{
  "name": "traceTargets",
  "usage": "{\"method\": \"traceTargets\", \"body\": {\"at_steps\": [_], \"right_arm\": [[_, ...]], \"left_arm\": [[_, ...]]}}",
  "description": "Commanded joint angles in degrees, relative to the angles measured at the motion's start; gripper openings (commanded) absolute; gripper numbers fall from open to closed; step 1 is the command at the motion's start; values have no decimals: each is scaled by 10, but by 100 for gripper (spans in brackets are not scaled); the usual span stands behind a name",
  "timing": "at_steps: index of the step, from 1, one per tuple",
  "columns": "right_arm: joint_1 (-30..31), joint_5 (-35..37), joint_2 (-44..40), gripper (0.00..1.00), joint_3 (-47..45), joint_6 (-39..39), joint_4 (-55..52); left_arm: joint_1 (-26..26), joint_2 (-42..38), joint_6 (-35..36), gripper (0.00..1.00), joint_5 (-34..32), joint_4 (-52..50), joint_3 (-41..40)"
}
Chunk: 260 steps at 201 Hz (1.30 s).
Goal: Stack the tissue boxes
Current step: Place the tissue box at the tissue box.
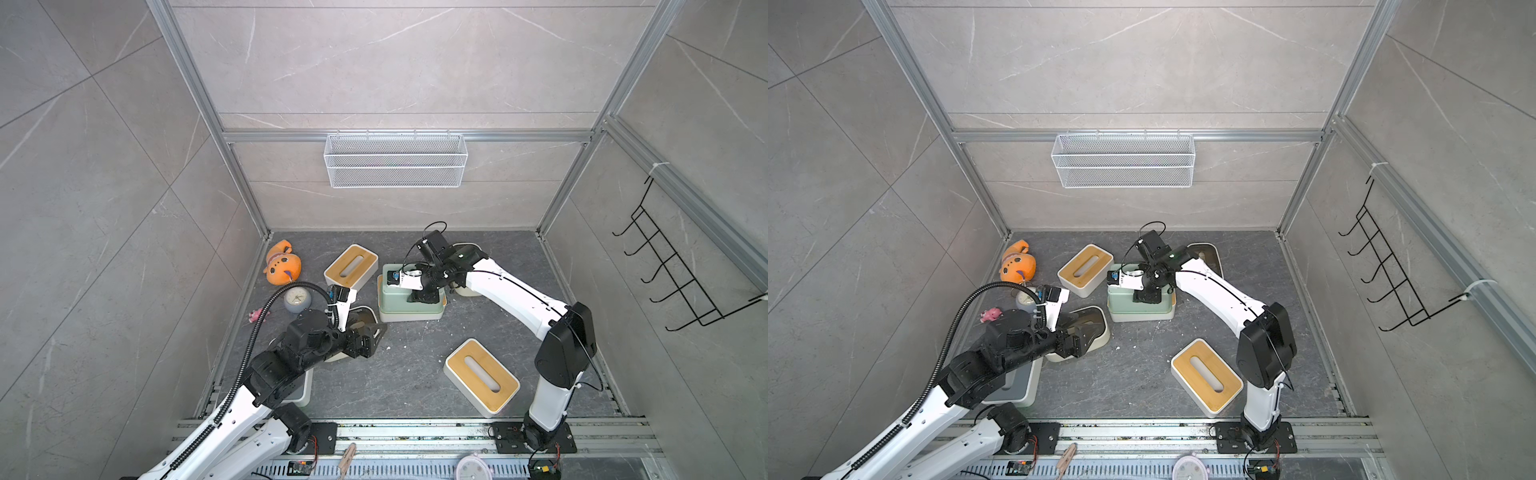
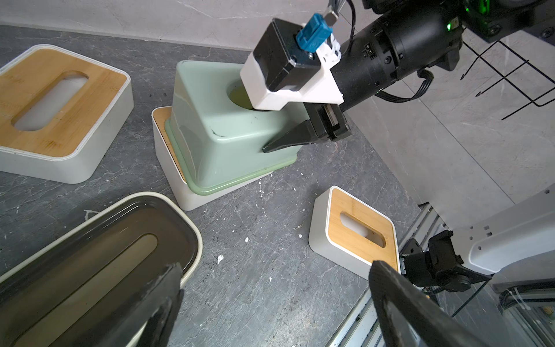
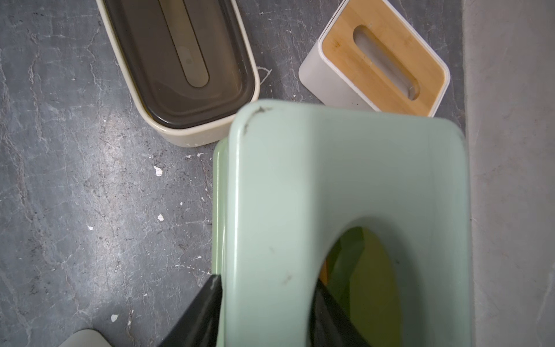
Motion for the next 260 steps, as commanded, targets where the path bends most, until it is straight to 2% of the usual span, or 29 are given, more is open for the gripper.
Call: {"method": "traceTargets", "body": {"at_steps": [1, 109, 194, 199, 201, 203, 206, 230, 260], "right_arm": [[-5, 3, 10, 49, 22, -2, 8], [-21, 3, 18, 48, 41, -3, 19], [-14, -23, -122, 51, -89, 46, 134], [-13, -20, -130, 63, -96, 48, 139], [-13, -19, -133, 74, -99, 49, 141], [-13, -17, -136, 90, -101, 51, 143], [-12, -14, -141, 99, -106, 53, 147], [-11, -15, -189, 100, -163, 80, 199], [-10, 17, -238, 100, -225, 133, 284]], "left_arm": [[-2, -5, 8, 100, 4, 15, 1], [-1, -2, 9, 100, 1, 15, -1], [-2, 9, 21, 100, -18, 0, 7], [-2, 10, 24, 100, -17, -1, 9], [-2, 11, 25, 100, -17, -2, 9], [-2, 11, 26, 100, -17, -2, 10], [-1, 12, 26, 100, -16, -3, 10], [-2, 19, 29, 100, -24, -10, 14], [-1, 26, 27, 100, -39, -13, 13]]}}
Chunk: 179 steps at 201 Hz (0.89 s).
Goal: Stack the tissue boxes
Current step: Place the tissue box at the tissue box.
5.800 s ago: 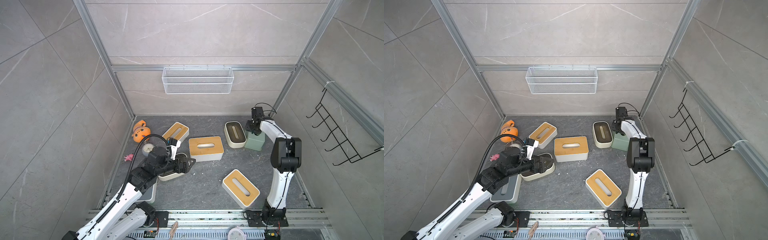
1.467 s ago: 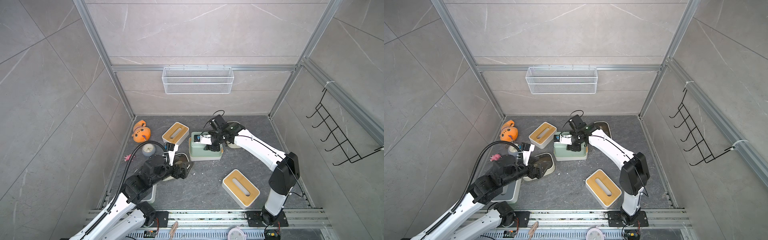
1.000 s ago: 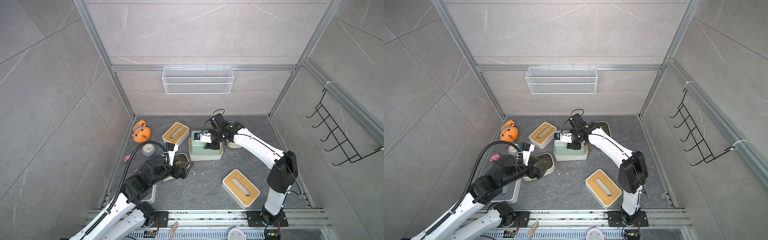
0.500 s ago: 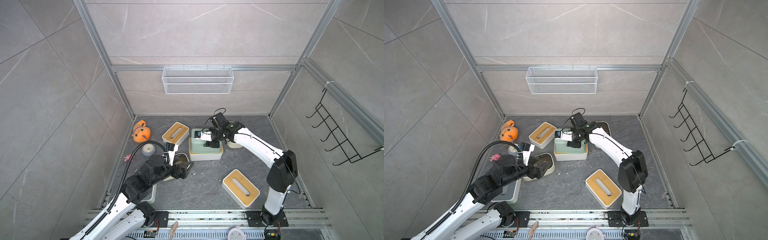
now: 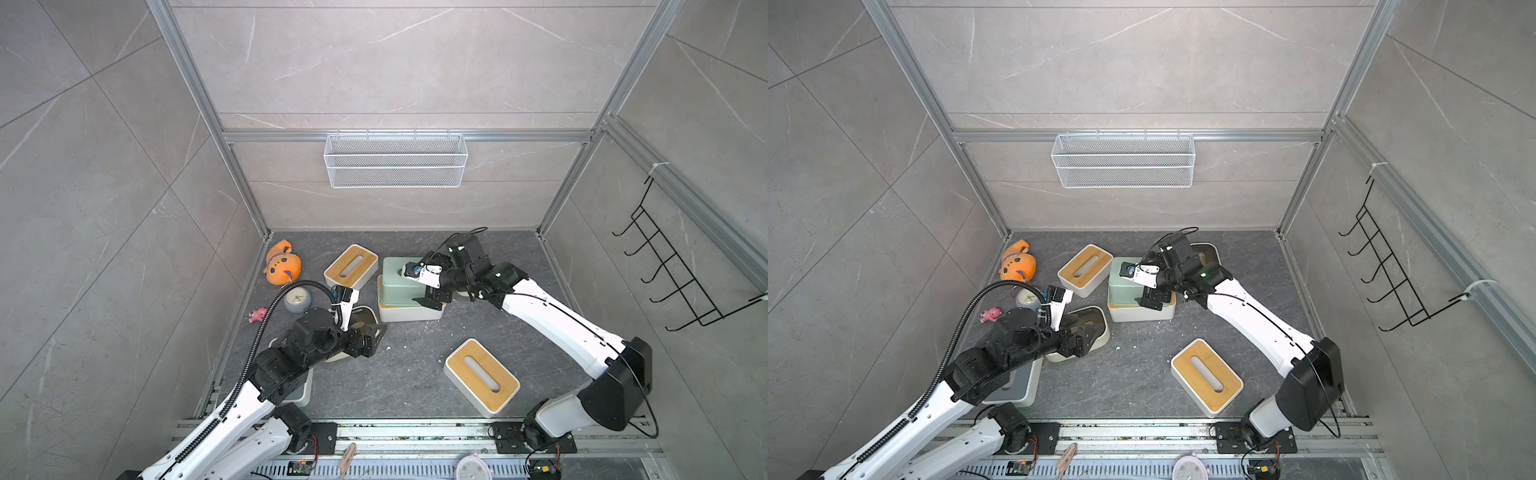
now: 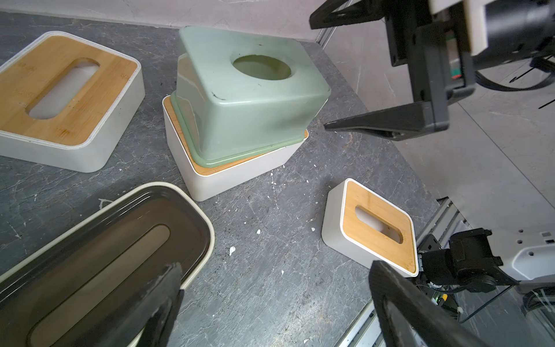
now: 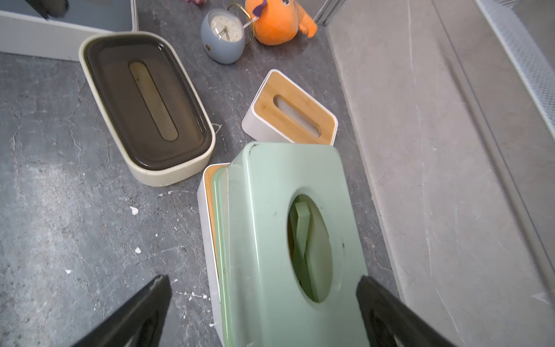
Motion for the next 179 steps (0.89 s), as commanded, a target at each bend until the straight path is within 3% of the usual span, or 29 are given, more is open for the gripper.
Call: {"method": "traceTargets", "body": {"at_steps": [1, 41, 67, 80, 99, 112, 126, 151, 179], "right_arm": [[2, 23, -36, 100, -43, 62, 95], [4, 86, -79, 100, -116, 251, 215], [8, 175, -107, 100, -131, 373, 218], [8, 205, -128, 100, -159, 395, 231], [7, 223, -190, 100, -256, 413, 336], [6, 223, -215, 100, -286, 427, 366], [5, 209, -213, 100, -272, 449, 332], [-5, 207, -189, 100, -251, 563, 290], [-47, 166, -206, 100, -299, 676, 324]], "left_arm": [[-2, 4, 14, 100, -19, 2, 14], [-2, 16, -4, 100, -32, -2, 22], [-1, 60, 0, 100, -72, -82, 68], [0, 67, -3, 100, -78, -93, 73], [5, 76, -10, 100, -65, -94, 84], [12, 96, -12, 100, -55, -102, 102], [29, 124, -22, 100, -46, -118, 131], [75, 171, -45, 100, 22, -116, 168], [106, 204, -72, 100, 74, -89, 191]]}}
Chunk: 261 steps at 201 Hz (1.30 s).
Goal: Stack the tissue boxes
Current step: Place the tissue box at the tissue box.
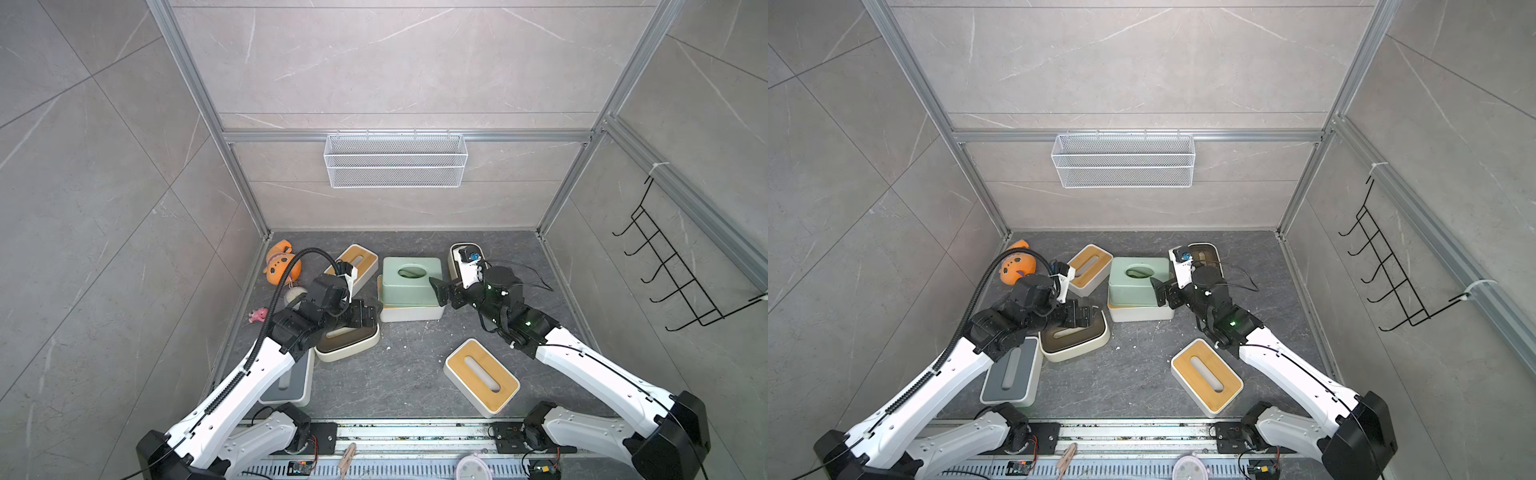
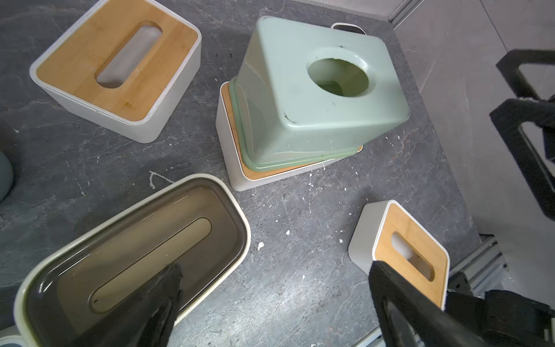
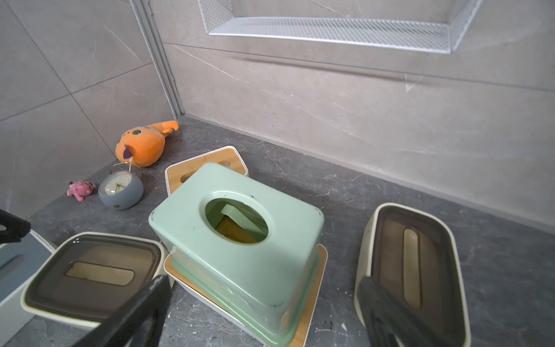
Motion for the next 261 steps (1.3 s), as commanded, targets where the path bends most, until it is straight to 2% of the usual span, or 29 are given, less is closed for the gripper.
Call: {"method": "traceTargets", "body": {"at_steps": [1, 22, 34, 64, 88, 111, 185, 261], "right_arm": [[-40, -31, -9, 100, -31, 141, 30], [-131, -164, 7, 100, -53, 254, 73], [-160, -214, 17, 100, -63, 295, 104], [-176, -267, 37, 100, -51, 352, 104], [-188, -349, 61, 100, -83, 406, 201], [-189, -397, 99, 100, -83, 434, 257], [-186, -417, 127, 100, -77, 421, 266], [-163, -419, 163, 100, -58, 406, 258]], "left_arm": [[22, 22, -32, 100, 69, 18, 35], [27, 56, -25, 100, 86, 14, 69], [28, 69, -19, 100, 93, 19, 81], [32, 106, -15, 100, 108, 22, 110], [38, 142, -6, 100, 122, 20, 139], [49, 180, 5, 100, 136, 24, 168], [59, 293, 15, 100, 173, 8, 242], [60, 330, 17, 100, 230, 18, 252]]}}
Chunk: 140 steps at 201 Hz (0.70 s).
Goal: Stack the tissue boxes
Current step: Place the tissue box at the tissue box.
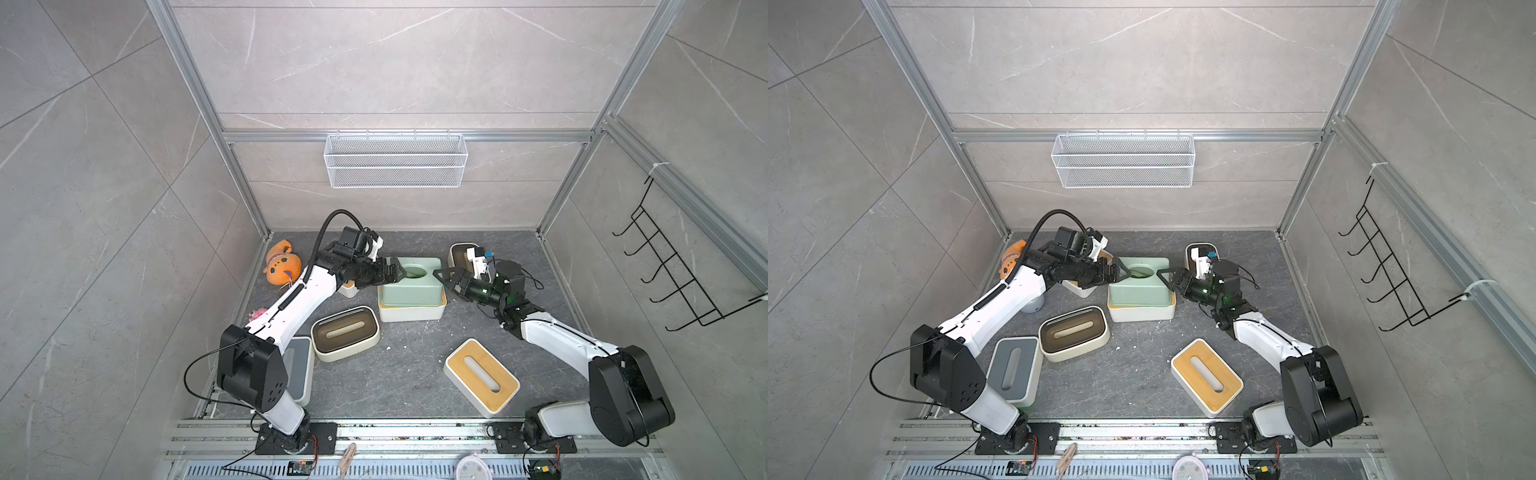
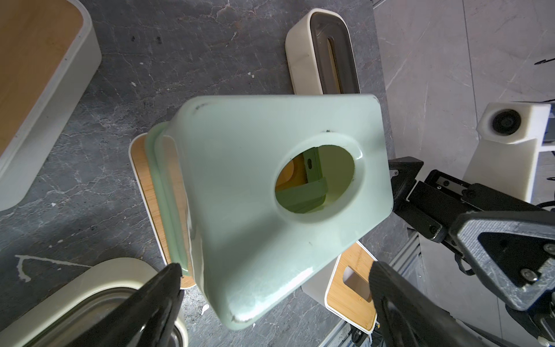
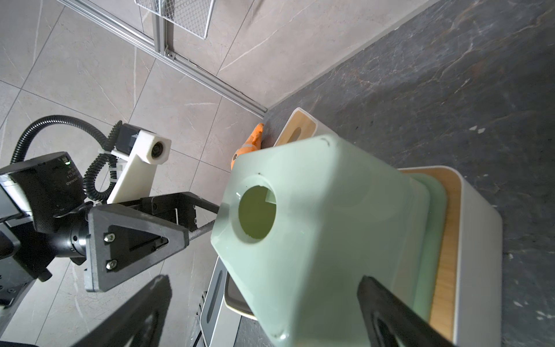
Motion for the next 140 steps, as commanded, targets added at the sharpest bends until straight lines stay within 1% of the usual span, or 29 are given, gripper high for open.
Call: {"method": "traceTargets", "body": {"at_steps": [1, 47, 90, 140], "right_arm": [[8, -5, 9, 100, 20, -7, 8], [10, 11, 9, 100, 23, -20, -9], [13, 3, 27, 100, 31, -23, -10], [16, 11, 36, 100, 34, -28, -18]], "left_arm": [[2, 0, 16, 100, 41, 10, 15], [0, -15, 9, 100, 65, 46, -26], [-2, -24, 8, 100, 64, 50, -39], [-2, -32, 11, 100, 62, 53, -51]]}}
